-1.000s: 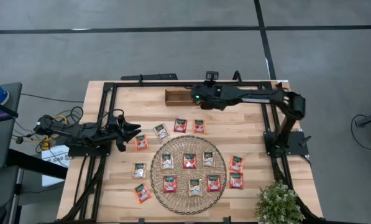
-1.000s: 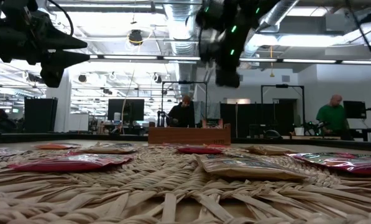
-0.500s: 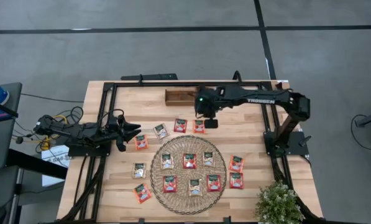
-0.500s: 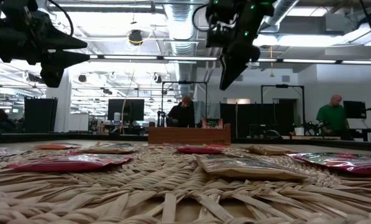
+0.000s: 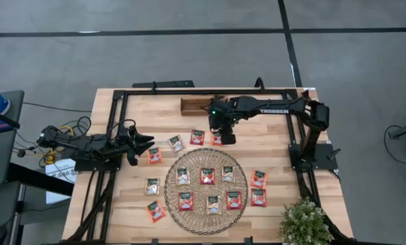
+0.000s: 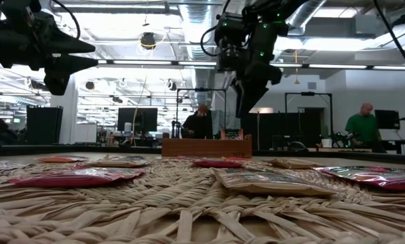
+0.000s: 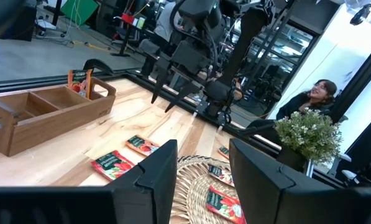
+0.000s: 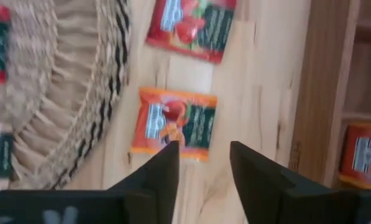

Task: Pick & Place Tea
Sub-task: Put the orange tea bag into the right section of the wooden organizer

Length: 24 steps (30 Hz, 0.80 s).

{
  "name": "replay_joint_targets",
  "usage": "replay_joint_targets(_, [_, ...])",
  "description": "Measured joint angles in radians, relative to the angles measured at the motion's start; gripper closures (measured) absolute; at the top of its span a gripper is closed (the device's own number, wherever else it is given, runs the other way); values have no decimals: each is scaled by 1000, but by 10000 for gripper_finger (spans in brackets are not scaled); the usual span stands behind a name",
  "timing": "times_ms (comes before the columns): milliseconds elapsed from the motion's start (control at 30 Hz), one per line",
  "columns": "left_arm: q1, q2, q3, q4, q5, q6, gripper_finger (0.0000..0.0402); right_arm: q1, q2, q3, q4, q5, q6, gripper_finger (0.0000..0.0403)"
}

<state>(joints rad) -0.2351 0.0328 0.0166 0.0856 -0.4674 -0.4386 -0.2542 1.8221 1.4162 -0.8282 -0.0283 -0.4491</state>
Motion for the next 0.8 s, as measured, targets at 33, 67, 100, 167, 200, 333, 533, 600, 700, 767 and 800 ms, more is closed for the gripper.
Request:
replay_joint_targets(33, [0, 0, 0, 0, 0, 0, 263, -2, 0, 0, 1, -6, -3, 249])
replay_joint_targets(67, [0, 0, 0, 0, 0, -1, 263, -3, 0, 0, 0, -12, -4, 241])
replay_joint_targets(100, [0, 0, 0, 0, 0, -2, 263, -3, 0, 0, 2, -21, -4, 235])
replay_joint_targets(167, [0, 0, 0, 0, 0, -1, 263, -4, 0, 0, 8, -26, -4, 227])
replay_joint_targets(200, [0, 0, 0, 0, 0, -1, 263, -4, 0, -4, 16, -26, -4, 226])
replay_joint_targets(333, [0, 0, 0, 0, 0, -2, 263, -10, 0, -35, 67, -30, -3, 229])
replay_joint_targets(533, [0, 0, 0, 0, 0, -2, 263, -14, 0, -67, 86, -36, 4, 229])
replay_joint_targets(600, [0, 0, 0, 0, 0, -2, 263, -19, 0, -67, 93, -44, 5, 225])
replay_joint_targets(700, [0, 0, 0, 0, 0, -3, 263, -32, 3, -67, 103, -75, 29, 218])
replay_joint_targets(767, [0, 0, 0, 0, 0, -3, 263, -38, 30, -63, 122, -79, 40, 215])
replay_joint_targets(800, [0, 0, 0, 0, 0, -3, 263, -44, 38, -67, 109, -80, 42, 214])
